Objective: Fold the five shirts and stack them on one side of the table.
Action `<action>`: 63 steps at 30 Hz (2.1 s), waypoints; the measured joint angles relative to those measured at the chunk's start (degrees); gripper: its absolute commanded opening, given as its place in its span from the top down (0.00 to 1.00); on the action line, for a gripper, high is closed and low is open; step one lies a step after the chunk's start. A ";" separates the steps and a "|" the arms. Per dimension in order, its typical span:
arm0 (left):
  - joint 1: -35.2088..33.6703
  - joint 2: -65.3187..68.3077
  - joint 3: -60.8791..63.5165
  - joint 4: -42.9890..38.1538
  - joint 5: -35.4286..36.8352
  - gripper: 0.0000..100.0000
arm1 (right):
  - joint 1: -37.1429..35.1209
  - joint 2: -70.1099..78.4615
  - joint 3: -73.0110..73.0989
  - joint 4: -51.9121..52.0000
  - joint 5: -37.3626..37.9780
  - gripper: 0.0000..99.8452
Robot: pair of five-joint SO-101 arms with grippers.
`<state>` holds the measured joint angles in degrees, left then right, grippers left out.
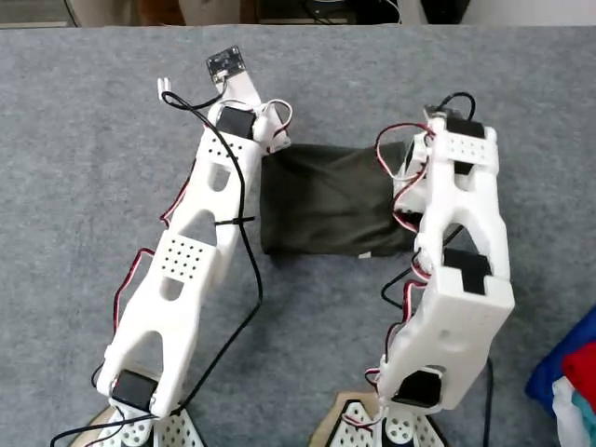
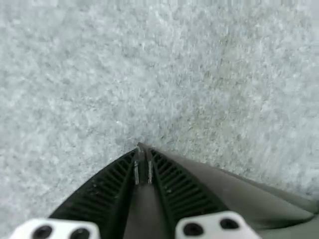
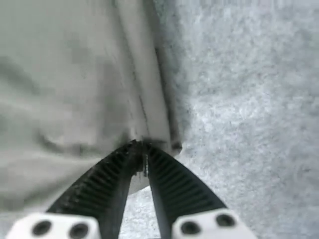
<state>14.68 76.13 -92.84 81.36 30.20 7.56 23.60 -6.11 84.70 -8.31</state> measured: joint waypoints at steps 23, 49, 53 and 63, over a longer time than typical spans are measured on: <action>-4.04 -18.55 -0.53 18.90 -14.59 0.98 | -1.49 -33.41 11.25 16.44 -6.15 0.98; -34.02 -58.81 21.27 18.90 -24.79 0.98 | -8.53 -53.63 55.91 -18.64 -31.91 0.67; -36.92 -61.71 21.98 18.90 -26.20 0.98 | -9.14 -49.05 56.00 -24.62 -33.76 0.67; -40.62 -62.51 22.07 18.90 -28.22 0.98 | -10.55 -38.24 56.00 -37.98 -40.00 0.67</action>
<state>-25.93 13.63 -70.77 100.26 1.98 -2.99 -14.64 49.89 46.73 -48.31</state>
